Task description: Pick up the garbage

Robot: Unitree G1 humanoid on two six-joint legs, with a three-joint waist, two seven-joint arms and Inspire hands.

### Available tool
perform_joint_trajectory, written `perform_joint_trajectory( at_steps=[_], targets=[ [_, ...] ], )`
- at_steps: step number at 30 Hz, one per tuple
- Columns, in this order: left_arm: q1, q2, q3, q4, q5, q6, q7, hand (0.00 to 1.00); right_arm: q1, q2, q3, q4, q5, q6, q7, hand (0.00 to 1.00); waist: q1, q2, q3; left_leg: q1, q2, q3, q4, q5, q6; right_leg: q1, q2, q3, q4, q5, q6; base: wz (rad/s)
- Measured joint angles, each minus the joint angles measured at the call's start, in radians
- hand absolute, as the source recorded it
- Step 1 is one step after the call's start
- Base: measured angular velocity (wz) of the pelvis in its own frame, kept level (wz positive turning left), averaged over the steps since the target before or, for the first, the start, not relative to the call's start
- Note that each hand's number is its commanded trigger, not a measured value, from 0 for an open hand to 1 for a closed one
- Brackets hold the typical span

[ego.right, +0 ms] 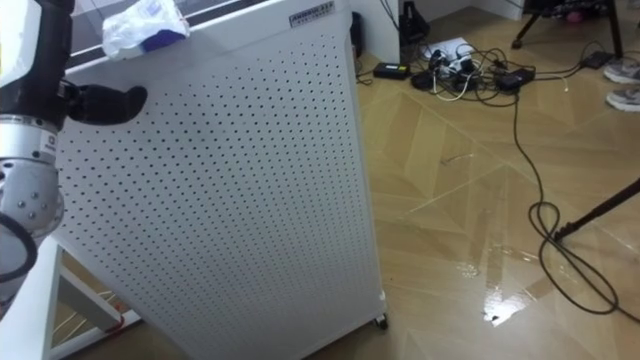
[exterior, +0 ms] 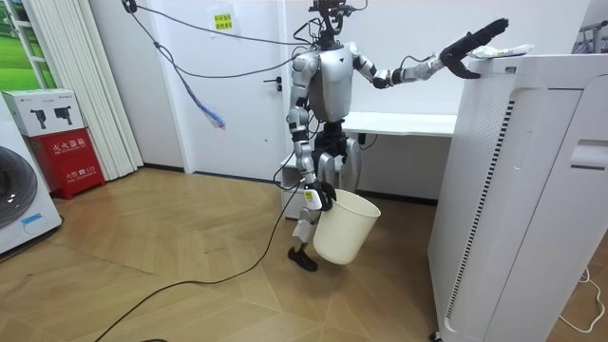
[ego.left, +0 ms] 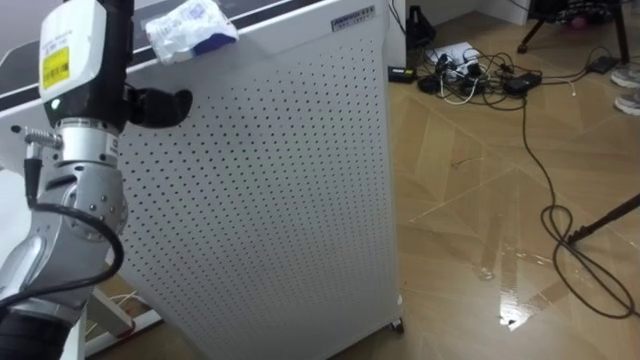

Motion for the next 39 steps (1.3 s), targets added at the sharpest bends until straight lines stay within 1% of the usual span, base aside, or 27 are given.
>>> perform_joint_trajectory(
  at_steps=[2,3,4,6,9,11,12,13,16,18,27,29,30,31,32,36,39],
  targets=[
    [-0.005,0.000,0.000,0.000,-0.001,-0.003,-0.004,0.00,0.001,-0.002,0.000,0.001,-0.004,0.001,0.000,1.00,0.004,-0.001,0.0005,0.002,0.000,0.000,-0.005,0.000,0.000,0.000,0.000,0.000,0.000,0.000,0.000,0.00],
    [-0.006,0.000,0.000,0.000,-0.005,-0.003,-0.006,0.00,0.000,-0.003,-0.001,0.001,-0.011,0.001,0.000,1.00,0.007,0.000,0.0001,0.003,0.000,-0.001,-0.006,0.000,0.000,0.000,0.000,-0.005,0.001,0.000,0.000,0.04],
    [-0.006,0.000,-0.001,0.003,-0.004,-0.002,-0.012,0.00,-0.001,-0.003,0.000,0.001,-0.018,0.001,0.000,1.00,0.008,-0.001,0.0019,0.008,0.000,-0.007,-0.012,0.002,-0.003,0.000,0.000,-0.017,0.007,0.000,0.000,0.03],
    [-0.007,0.001,-0.009,0.007,-0.004,-0.001,-0.025,0.00,-0.002,-0.003,-0.001,0.001,-0.020,0.001,-0.001,1.00,0.008,-0.001,0.0037,0.013,0.001,-0.014,-0.018,0.004,-0.006,-0.002,0.003,-0.015,0.019,0.000,0.000,0.07],
    [-0.008,0.002,-0.011,0.007,-0.004,-0.001,-0.034,0.00,-0.007,-0.004,0.000,-0.001,-0.039,0.001,-0.003,1.00,0.009,-0.001,0.0049,0.006,-0.001,-0.008,-0.018,0.004,-0.006,-0.002,0.002,-0.014,0.008,0.000,0.000,0.02],
    [-0.012,0.002,-0.015,0.009,-0.001,0.000,-0.046,0.00,-0.008,-0.004,0.000,-0.003,-0.040,0.001,-0.003,1.00,0.010,0.003,0.0025,0.005,-0.001,-0.007,-0.018,0.004,-0.006,-0.003,0.002,-0.012,0.009,0.000,0.000,0.00],
    [-0.026,0.002,-0.019,0.017,0.001,0.002,-0.048,0.00,-0.008,-0.004,0.000,-0.004,-0.040,0.001,-0.003,1.00,0.010,0.001,0.0036,0.004,-0.001,-0.007,-0.018,0.004,-0.006,-0.004,0.002,-0.012,0.009,0.000,0.000,0.00],
    [-0.039,0.002,-0.020,0.020,0.003,0.007,-0.049,0.00,-0.008,-0.004,0.000,-0.005,-0.039,0.001,-0.003,1.00,0.009,0.003,0.0020,0.004,-0.001,-0.006,-0.018,0.004,-0.006,-0.006,0.002,-0.009,0.009,0.000,0.000,0.00],
    [-0.049,0.010,-0.038,0.025,0.005,0.010,-0.050,0.00,-0.005,-0.005,-0.001,-0.006,-0.039,0.001,-0.011,1.00,0.009,0.003,0.0018,0.004,-0.001,-0.004,-0.019,0.004,-0.006,-0.008,0.001,-0.010,0.012,0.000,0.000,-0.01],
    [-0.051,0.010,-0.038,0.028,0.006,0.012,-0.050,0.00,-0.005,-0.005,-0.001,-0.006,-0.039,0.001,-0.016,1.00,0.009,0.002,0.0027,0.003,-0.001,-0.004,-0.020,0.004,-0.006,-0.008,0.001,-0.010,0.012,0.000,0.000,0.00],
    [-0.083,0.010,-0.042,0.067,0.006,0.017,-0.077,0.00,-0.006,-0.005,-0.001,-0.005,-0.039,0.001,-0.023,1.00,0.007,0.002,0.0021,0.003,0.000,-0.004,-0.020,0.004,-0.005,-0.009,0.002,-0.012,0.012,0.000,0.000,0.00],
    [-0.085,0.010,-0.042,0.067,0.006,0.019,-0.084,0.21,-0.006,-0.005,0.000,-0.005,-0.039,0.001,-0.023,1.00,0.007,0.002,0.0019,0.003,0.000,-0.004,-0.020,0.004,-0.005,-0.009,0.002,-0.012,0.012,0.000,0.000,0.00],
    [-0.085,0.010,-0.042,0.067,0.006,0.019,-0.085,0.55,-0.006,-0.005,0.000,-0.005,-0.039,0.001,-0.023,1.00,0.006,0.002,0.0017,0.003,0.000,-0.004,-0.020,0.005,-0.005,-0.009,0.002,-0.012,0.012,0.000,0.000,0.00],
    [-0.085,0.010,-0.042,0.067,0.006,0.019,-0.086,0.85,-0.006,-0.005,0.000,-0.004,-0.039,0.001,-0.023,1.00,0.006,0.002,0.0011,0.004,0.000,-0.003,-0.020,0.005,-0.005,-0.009,0.002,-0.011,0.012,0.000,0.000,0.00],
    [-0.085,0.010,-0.042,0.068,0.006,0.019,-0.086,1.00,-0.006,-0.005,0.000,-0.004,-0.039,0.001,-0.023,1.00,0.006,0.002,0.0009,0.005,0.000,-0.003,-0.020,0.005,-0.005,-0.009,0.002,-0.011,0.013,0.000,0.000,0.00],
    [-0.085,0.010,-0.043,0.075,0.006,0.019,-0.086,1.00,0.000,-0.005,-0.001,-0.003,-0.039,0.001,-0.024,1.00,0.005,0.000,-0.0001,0.011,0.000,-0.003,-0.024,0.005,-0.005,-0.006,0.002,-0.011,0.013,0.000,0.000,0.00],
    [-0.086,0.010,-0.057,0.075,0.008,0.020,-0.085,1.00,0.003,-0.005,-0.001,-0.003,-0.038,0.001,-0.023,1.00,0.005,0.000,-0.0004,0.011,0.000,-0.003,-0.024,0.005,-0.005,-0.006,0.002,-0.011,0.014,0.000,0.000,0.00]
  ],
)
